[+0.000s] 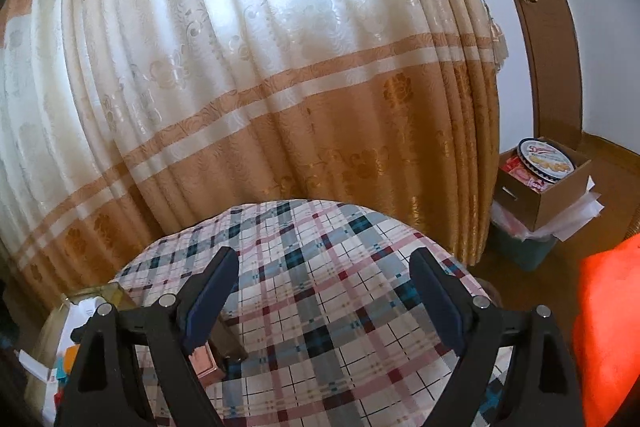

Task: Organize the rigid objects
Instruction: 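Move both tools toward the pink card box and dark brown brush, then grasp the pink card box with the left tool while the right tool grasps the brown brush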

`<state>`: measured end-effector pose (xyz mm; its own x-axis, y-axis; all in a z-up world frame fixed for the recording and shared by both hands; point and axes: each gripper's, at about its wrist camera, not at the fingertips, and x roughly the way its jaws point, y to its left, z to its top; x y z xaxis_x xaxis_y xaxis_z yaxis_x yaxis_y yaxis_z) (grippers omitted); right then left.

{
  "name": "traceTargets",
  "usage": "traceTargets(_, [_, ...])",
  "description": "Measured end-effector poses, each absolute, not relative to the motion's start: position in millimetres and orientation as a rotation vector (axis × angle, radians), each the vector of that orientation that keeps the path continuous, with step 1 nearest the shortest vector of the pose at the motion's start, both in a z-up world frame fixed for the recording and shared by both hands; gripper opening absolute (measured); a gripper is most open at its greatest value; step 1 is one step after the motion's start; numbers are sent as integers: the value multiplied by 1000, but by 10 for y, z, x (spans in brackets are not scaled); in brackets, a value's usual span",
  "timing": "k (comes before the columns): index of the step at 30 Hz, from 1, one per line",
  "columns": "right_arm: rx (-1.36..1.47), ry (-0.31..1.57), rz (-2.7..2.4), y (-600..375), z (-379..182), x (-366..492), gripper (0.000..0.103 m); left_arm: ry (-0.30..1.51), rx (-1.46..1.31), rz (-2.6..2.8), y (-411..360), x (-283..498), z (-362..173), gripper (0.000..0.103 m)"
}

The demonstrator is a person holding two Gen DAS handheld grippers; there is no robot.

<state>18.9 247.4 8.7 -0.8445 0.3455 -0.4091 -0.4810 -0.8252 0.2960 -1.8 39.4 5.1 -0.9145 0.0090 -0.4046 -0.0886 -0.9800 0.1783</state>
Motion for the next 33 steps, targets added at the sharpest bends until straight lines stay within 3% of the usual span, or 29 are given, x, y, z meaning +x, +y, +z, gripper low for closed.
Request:
traceTargets(12, [-472, 609, 2594, 2598, 45, 315, 89, 261, -881, 2800, 926, -442, -89, 102])
traceTargets(17, [-481, 661, 2587, 2662, 9, 328, 89, 281, -1028, 2747, 1087, -692, -230, 95])
traceTargets(29, [-496, 685, 2593, 2684, -14, 335, 89, 135, -1348, 2655, 1165, -1209, -557, 95])
traceTargets(30, [-497, 690, 2591, 2692, -15, 337, 89, 67, -1343, 2664, 1096, -1211, -560, 94])
traceTargets(33, [-507, 704, 2584, 2713, -26, 332, 89, 90, -1327, 2669, 1065, -1188, -578, 93])
